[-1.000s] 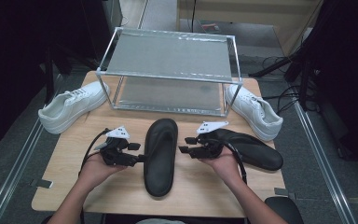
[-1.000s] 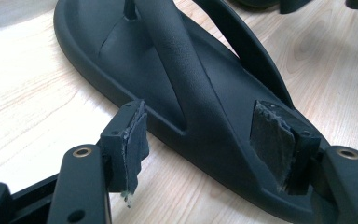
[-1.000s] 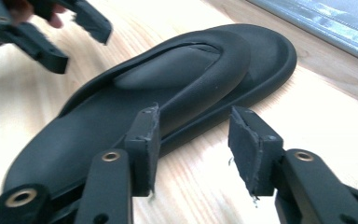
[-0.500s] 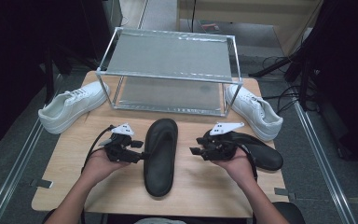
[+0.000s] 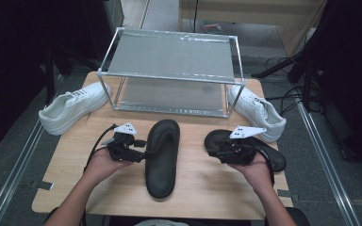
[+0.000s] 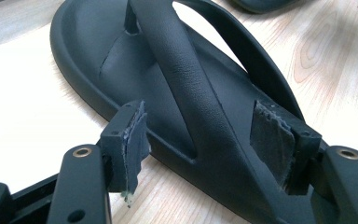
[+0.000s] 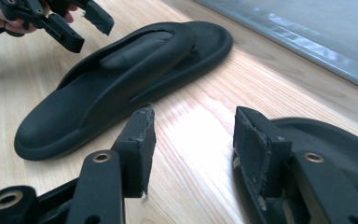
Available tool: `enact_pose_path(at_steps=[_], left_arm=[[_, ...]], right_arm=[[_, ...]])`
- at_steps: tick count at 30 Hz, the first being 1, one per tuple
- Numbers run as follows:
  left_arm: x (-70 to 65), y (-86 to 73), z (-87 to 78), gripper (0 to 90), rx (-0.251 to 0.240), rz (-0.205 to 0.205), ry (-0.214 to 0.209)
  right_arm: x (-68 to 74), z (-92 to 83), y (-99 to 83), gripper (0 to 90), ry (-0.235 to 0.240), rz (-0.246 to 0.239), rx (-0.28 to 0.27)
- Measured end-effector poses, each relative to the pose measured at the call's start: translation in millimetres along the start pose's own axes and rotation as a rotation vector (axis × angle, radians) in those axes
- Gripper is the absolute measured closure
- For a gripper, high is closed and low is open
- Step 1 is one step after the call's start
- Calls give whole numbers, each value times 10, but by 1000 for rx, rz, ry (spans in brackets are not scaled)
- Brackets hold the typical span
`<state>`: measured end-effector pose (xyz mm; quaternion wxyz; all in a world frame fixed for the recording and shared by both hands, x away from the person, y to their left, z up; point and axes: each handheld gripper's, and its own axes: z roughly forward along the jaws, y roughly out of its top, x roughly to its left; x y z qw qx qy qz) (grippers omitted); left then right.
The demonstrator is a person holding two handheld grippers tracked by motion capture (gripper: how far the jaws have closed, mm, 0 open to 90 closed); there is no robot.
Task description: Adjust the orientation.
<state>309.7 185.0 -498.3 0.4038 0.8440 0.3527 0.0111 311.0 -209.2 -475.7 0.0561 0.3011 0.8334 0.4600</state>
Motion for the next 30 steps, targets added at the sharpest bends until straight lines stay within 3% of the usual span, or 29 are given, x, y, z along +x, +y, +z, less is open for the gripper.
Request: enact_pose_path(at_steps=[15,30], left_arm=[[11,72,48,368,17,17,-9],[28,130,120,371,5,24,-31]], right_arm=[[-140,-278,-166,511,-77,39,-20],[-408,-470,-373,533,-137,78,-25]])
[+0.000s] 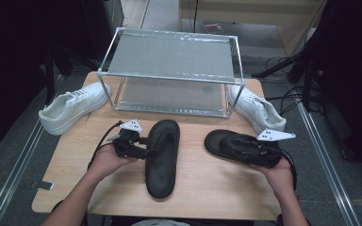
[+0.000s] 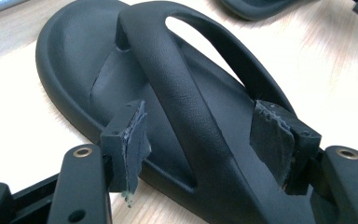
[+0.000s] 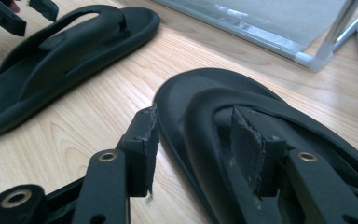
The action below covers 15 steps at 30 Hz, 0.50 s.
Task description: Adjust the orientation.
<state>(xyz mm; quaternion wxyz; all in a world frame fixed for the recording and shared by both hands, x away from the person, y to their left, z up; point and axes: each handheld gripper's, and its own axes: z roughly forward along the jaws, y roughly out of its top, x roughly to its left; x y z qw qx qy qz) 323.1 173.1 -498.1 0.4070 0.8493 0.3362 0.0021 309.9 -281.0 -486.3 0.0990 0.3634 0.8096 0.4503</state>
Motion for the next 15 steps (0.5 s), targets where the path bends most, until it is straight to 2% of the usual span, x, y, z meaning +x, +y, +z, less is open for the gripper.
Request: enact_pose_path(at_steps=[7,12,15], left_arm=[[0,29,25,371,12,3,0],[8,29,22,371,14,4,2],[9,28,21,371,17,3,2]], right_arm=[[-87,110,-80,547,21,38,27],[-102,213,-121,595,25,9,78],[-107,263,-126,626,25,-12,91]])
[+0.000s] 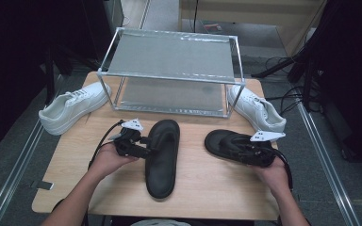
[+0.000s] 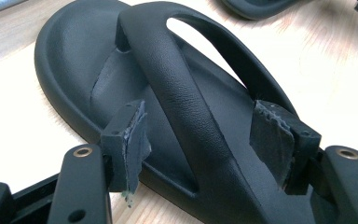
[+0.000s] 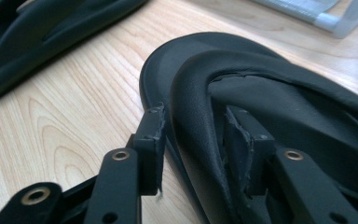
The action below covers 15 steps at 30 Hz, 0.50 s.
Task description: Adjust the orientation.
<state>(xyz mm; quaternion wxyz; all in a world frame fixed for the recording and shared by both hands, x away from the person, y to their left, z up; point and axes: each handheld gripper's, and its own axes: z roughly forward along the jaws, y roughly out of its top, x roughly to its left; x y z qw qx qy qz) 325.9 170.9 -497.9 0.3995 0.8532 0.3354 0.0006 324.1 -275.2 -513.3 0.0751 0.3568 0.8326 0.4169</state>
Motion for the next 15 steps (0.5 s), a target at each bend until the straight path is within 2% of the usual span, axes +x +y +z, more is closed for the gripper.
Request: enact_pose_path(at_steps=[7,13,15], left_arm=[[6,-1,-4,371,1,-4,3],[10,1,-10,371,-3,-7,3],[13,2,-19,371,-5,-4,3]], right_arm=[[12,11,18,741,-9,-15,6],[23,-12,50,779,-9,17,19],[26,-40,76,782,0,43,20]])
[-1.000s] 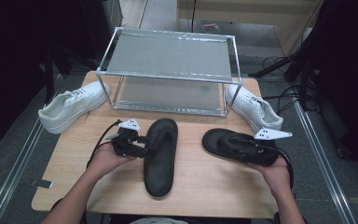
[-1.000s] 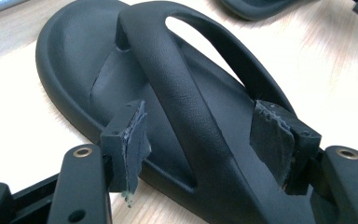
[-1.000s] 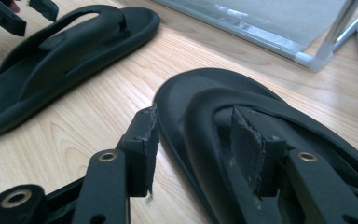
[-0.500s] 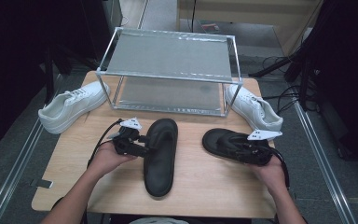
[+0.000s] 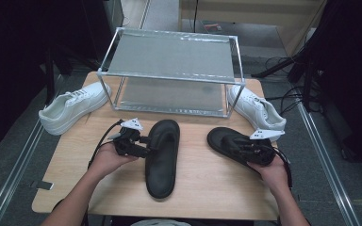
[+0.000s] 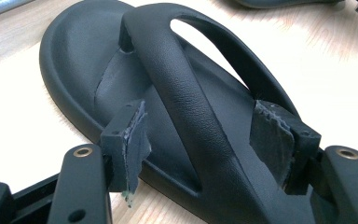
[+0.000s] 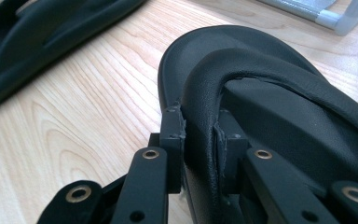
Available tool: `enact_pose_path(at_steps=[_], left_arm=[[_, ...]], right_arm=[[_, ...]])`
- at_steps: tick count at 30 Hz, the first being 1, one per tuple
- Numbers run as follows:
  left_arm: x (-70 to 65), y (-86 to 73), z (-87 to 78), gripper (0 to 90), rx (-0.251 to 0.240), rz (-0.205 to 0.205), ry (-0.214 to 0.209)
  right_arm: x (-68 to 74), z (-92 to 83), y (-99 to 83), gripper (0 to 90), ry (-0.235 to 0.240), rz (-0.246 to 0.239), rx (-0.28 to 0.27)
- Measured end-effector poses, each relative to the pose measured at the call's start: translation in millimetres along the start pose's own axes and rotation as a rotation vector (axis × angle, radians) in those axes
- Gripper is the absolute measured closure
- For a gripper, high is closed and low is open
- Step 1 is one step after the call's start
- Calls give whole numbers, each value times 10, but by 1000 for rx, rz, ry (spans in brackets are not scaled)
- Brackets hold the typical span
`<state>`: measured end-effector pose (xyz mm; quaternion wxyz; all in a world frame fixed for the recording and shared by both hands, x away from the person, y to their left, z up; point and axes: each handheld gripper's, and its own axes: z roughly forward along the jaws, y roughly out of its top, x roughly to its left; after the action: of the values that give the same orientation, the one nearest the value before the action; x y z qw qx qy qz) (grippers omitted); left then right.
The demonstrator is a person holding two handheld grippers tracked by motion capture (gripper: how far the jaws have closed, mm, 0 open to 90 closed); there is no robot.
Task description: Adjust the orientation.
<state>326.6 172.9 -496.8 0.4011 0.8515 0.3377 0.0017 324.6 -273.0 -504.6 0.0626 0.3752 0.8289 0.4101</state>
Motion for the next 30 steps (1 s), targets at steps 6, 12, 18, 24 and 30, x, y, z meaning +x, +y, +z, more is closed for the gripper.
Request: enact_pose_path(at_steps=[6,12,18,24,30], left_arm=[[3,0,0,372,-1,0,4],[0,3,-7,373,-5,5,2],[1,3,-18,373,-14,5,1],[-4,3,-16,372,-10,11,0],[-4,2,-19,372,-10,11,-2]], right_arm=[[51,-51,61,786,-7,22,-26],[194,-32,183,788,-21,11,-42],[394,63,343,785,-32,-7,-31],[512,208,447,785,-38,-5,-11],[588,408,560,785,-44,29,3]])
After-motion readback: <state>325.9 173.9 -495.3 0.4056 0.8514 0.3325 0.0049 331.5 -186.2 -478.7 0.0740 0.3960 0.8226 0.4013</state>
